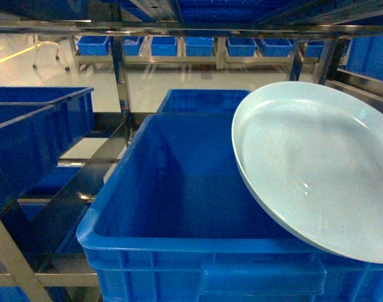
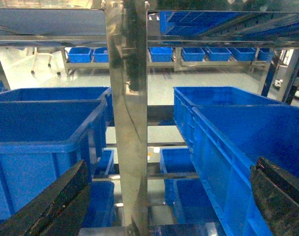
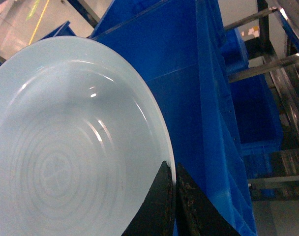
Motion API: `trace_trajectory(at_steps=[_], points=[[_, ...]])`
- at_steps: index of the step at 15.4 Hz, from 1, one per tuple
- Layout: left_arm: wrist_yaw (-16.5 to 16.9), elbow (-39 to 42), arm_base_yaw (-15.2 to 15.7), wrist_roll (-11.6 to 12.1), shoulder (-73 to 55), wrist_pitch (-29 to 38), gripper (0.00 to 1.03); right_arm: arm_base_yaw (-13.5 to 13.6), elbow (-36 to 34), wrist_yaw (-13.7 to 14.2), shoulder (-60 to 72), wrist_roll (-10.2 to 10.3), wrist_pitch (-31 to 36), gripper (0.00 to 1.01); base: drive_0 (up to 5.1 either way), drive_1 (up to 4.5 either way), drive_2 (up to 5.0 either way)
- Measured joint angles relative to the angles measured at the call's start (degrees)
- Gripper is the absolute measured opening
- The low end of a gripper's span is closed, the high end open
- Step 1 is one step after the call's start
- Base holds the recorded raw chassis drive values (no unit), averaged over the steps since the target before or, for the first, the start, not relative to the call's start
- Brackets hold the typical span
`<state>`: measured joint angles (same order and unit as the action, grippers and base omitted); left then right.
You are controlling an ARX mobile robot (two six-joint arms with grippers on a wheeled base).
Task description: Place blue tray on left shelf second layer neatly
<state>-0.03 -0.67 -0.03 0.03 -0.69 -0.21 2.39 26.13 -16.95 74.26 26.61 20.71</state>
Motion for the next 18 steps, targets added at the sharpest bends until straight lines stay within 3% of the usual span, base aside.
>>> trace_trajectory(at_steps=[6,8,18], points=[[-0.02,0.00,0.00,-0.02,0.00,0.00,0.98,5.92,12.37,3.78,10.51,0.61,-1.66,0.02,0.0,0.00,0.0],[0.00,0.00,-0.02,0.00,0.00,0.02,0.98,6.67,15.76,4.17,13.90,0.31,-1.81,0.02,0.0,0.00,0.0],[0.00,0.00,-0.02,0.00,0.00,0.00,0.98,6.64,8.48,4.83,17.31,0.79,5.11,0.02,0.0,0.00,0.0]])
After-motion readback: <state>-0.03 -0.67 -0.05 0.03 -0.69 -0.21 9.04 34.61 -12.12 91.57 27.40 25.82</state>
